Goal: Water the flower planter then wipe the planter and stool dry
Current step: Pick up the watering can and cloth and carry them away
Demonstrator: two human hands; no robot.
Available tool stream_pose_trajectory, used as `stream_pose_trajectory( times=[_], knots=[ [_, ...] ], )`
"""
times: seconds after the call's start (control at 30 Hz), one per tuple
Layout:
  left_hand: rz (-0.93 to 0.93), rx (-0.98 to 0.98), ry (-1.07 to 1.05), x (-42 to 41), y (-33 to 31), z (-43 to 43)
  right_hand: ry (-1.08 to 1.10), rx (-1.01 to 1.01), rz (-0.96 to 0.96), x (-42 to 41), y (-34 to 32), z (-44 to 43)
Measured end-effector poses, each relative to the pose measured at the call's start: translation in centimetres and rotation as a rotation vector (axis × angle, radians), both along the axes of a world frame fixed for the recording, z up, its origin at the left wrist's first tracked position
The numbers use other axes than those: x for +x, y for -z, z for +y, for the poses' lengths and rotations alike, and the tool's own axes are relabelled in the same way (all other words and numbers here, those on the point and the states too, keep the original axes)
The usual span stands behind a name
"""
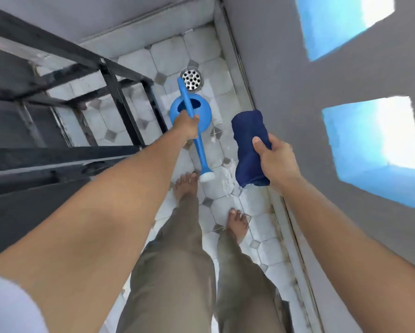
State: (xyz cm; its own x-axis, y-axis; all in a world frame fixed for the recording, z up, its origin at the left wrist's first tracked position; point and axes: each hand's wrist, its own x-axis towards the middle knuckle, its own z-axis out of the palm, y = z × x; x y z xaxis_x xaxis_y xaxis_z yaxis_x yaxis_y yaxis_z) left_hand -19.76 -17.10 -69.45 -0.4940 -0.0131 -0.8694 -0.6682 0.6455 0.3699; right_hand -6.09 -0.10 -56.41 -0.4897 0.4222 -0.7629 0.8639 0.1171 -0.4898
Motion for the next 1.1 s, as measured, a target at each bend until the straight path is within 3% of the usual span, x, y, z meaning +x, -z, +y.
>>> stream_pose_trajectory(
  times=[0.17,0.37,0.47,0.53,0.67,0.77,1.0,1.1],
  knots=[
    [-0.068,0.032,-0.071,-1.1,4.4,0.9,0.058,-0.206,-0.007,-0.4,4.2,0.5],
    [0.021,-0.001,-0.076,-1.9,1.6,0.6,0.009,-0.584,0.034,-2.0,4.3,0.1],
    [-0.146,0.292,-0.117,-0.7,-2.6,-0.5,-0.124,-0.872,0.035,-3.0,3.5,0.0],
    [-0.298,0.505,-0.155,0.5,-4.2,-1.8,-0.197,-0.931,0.017,-4.2,3.3,-0.2],
    [-0.17,0.527,-0.201,1.8,-4.4,-4.5,-0.236,-0.728,0.026,-6.1,4.3,-0.7],
    [0.018,0.38,-0.267,1.8,-3.0,-5.5,-0.211,-0.506,0.052,-6.9,6.1,-1.2],
    [0.528,0.063,-0.247,-0.9,-2.2,-3.6,-0.029,-0.206,0.182,-10.2,7.5,-3.6],
    [0.626,-0.018,-0.346,-2.3,-1.4,-3.4,-0.035,-0.076,0.267,-11.2,8.8,-4.4]
  ],
)
